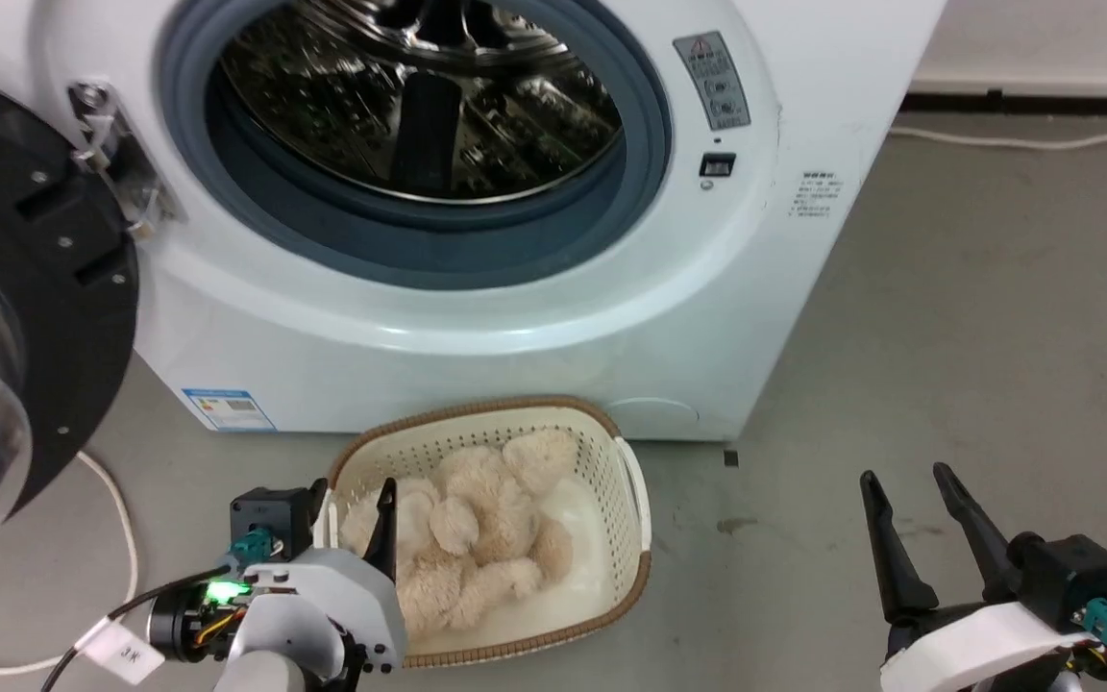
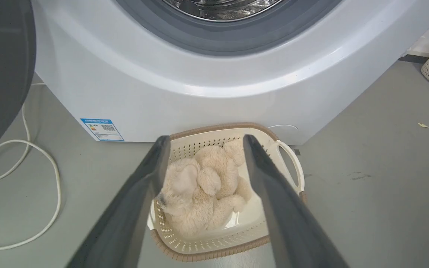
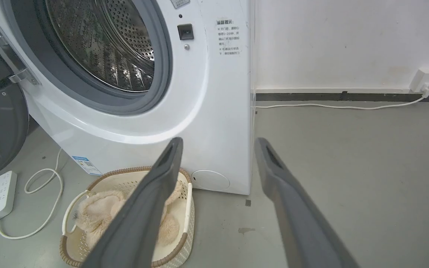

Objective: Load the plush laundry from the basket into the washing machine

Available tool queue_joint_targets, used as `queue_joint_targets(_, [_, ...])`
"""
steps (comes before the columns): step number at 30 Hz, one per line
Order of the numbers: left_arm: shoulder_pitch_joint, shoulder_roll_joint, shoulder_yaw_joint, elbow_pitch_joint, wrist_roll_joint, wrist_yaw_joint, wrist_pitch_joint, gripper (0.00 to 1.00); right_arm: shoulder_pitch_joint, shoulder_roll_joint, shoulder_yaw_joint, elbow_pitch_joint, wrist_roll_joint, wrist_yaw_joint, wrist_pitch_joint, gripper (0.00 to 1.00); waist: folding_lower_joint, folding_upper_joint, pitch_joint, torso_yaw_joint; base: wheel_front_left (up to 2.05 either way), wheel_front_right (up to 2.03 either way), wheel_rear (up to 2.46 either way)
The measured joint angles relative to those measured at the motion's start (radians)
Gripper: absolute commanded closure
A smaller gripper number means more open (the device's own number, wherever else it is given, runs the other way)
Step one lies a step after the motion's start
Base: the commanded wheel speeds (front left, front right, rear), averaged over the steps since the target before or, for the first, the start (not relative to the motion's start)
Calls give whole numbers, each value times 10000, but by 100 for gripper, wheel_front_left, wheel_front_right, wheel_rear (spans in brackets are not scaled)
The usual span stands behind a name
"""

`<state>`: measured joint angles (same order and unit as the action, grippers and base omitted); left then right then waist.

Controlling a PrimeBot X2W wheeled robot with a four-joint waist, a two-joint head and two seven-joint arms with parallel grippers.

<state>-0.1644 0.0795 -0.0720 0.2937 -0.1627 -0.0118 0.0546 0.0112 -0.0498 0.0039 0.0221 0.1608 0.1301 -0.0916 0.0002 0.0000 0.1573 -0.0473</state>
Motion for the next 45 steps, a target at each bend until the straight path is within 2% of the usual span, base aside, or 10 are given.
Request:
queue_joint_targets(16, [-1281, 280, -207, 1774, -663, -84, 368, 0, -136, 0, 23, -82, 671, -2, -339, 0, 0, 0, 1430, -300, 0, 0, 0])
queue_joint_targets(45, [-4949, 1256, -1058, 4974, -1509, -77, 748, 0, -359, 0, 19, -830, 2180, -2, -995, 0, 0, 0, 5388, -872, 0, 0, 0])
